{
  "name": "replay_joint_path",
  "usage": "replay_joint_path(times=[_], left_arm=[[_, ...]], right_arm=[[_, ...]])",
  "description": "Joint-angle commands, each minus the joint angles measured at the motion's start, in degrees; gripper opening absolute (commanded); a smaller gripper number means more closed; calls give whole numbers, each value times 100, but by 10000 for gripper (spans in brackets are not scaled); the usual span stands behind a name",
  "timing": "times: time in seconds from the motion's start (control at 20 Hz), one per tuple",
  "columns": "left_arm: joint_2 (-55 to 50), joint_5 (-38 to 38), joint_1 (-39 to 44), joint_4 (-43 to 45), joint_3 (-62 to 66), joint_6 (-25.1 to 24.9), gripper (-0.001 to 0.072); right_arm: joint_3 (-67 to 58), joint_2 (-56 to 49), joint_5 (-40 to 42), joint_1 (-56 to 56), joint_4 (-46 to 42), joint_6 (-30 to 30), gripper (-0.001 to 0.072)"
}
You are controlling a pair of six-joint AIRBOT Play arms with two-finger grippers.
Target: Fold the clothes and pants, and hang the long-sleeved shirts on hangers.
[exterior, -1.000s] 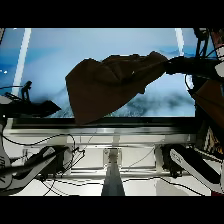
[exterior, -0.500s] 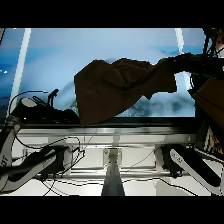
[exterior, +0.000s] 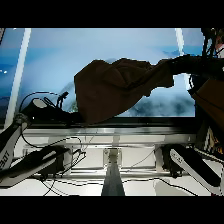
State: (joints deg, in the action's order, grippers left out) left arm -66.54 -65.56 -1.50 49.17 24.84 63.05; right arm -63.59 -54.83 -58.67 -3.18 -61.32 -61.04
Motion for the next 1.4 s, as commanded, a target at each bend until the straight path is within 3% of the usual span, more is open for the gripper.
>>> replay_joint_path(times=[0.0, 0.05, 0.2, 0.35, 0.55, 0.7, 0.85, 1.0, 1.1, 1.35], left_arm=[[-374, 365, 140, 31, -7, -164, 386], [-448, 398, 140, -98, -2, -319, 269], [-496, 374, 138, -428, 72, -1005, 16], [-494, 76, 94, -431, 581, -1248, 13], [-413, -1043, -431, -509, 2367, -1342, 13], [-144, -1569, -1281, -1696, 4041, -1578, 13], [208, -1567, -2247, -3327, 5390, -1598, 12], [826, -1281, -2905, -3724, 6148, -1672, 11], [1386, -872, -3193, -3722, 6218, -2081, 12], [2627, 662, -3676, -3696, 6218, -2601, 12]], right_arm=[[-4, 2, -31, 2, 4, 0, 15], [-4, 2, -33, 2, 4, 0, 14], [-4, 7, -28, 2, 4, 2, 14], [-15, 28, 83, 2, -4, 20, 14], [-496, 31, 326, 0, -39, 17, 14], [-1145, 31, 326, 0, -48, 33, 14], [-1759, 35, 317, 0, -50, 66, 14], [-2378, 192, 328, 2, 96, 68, 14], [-2796, 356, 376, 2, 210, 66, 14], [-3746, 872, 455, 2, 809, 66, 14]])
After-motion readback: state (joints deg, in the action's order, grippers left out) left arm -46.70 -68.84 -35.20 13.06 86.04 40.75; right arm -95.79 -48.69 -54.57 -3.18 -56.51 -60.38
